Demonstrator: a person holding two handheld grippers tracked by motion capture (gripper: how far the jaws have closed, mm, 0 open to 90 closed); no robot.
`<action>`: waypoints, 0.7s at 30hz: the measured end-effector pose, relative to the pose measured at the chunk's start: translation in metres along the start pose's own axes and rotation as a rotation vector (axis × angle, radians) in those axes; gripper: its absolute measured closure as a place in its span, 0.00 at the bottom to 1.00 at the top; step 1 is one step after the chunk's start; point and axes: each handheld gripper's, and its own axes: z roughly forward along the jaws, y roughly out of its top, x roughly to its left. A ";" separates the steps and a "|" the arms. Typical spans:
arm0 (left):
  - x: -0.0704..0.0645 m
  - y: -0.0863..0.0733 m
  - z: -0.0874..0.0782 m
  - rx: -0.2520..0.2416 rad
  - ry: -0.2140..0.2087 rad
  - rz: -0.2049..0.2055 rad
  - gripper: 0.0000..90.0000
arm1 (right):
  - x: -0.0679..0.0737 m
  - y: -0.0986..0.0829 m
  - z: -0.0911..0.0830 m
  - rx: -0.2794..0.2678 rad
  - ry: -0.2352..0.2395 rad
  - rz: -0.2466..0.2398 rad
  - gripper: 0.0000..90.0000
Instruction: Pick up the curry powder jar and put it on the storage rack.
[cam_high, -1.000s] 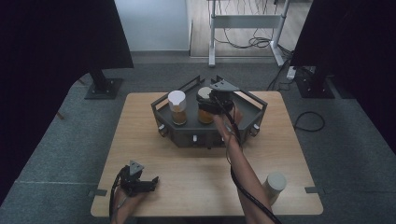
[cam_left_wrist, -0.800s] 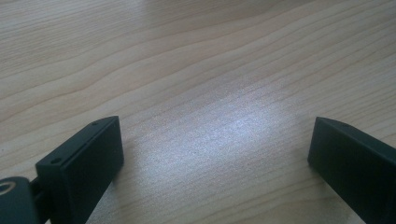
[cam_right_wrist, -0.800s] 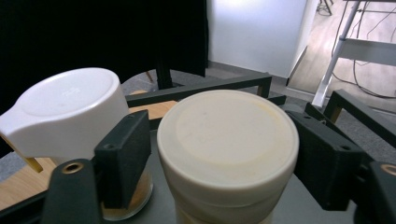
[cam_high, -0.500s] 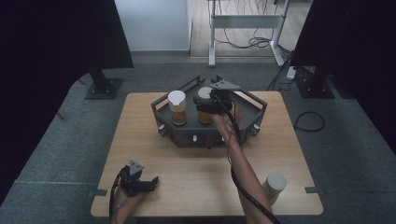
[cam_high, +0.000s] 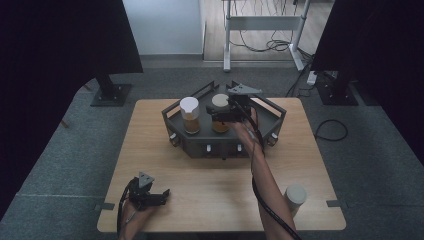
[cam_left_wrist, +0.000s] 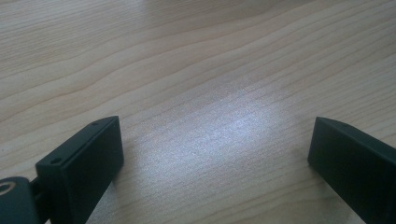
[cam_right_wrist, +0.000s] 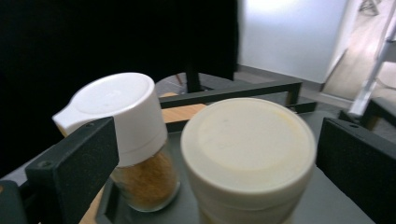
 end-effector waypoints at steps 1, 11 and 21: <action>0.000 0.000 0.000 0.000 0.000 0.000 0.03 | 0.001 -0.001 -0.001 -0.003 -0.008 -0.003 0.00; 0.000 0.000 0.000 0.000 0.000 0.000 0.03 | 0.003 -0.013 -0.009 -0.072 -0.061 0.051 0.00; 0.000 0.000 0.000 0.000 0.000 -0.001 0.03 | 0.013 -0.018 -0.026 -0.089 -0.082 0.010 0.00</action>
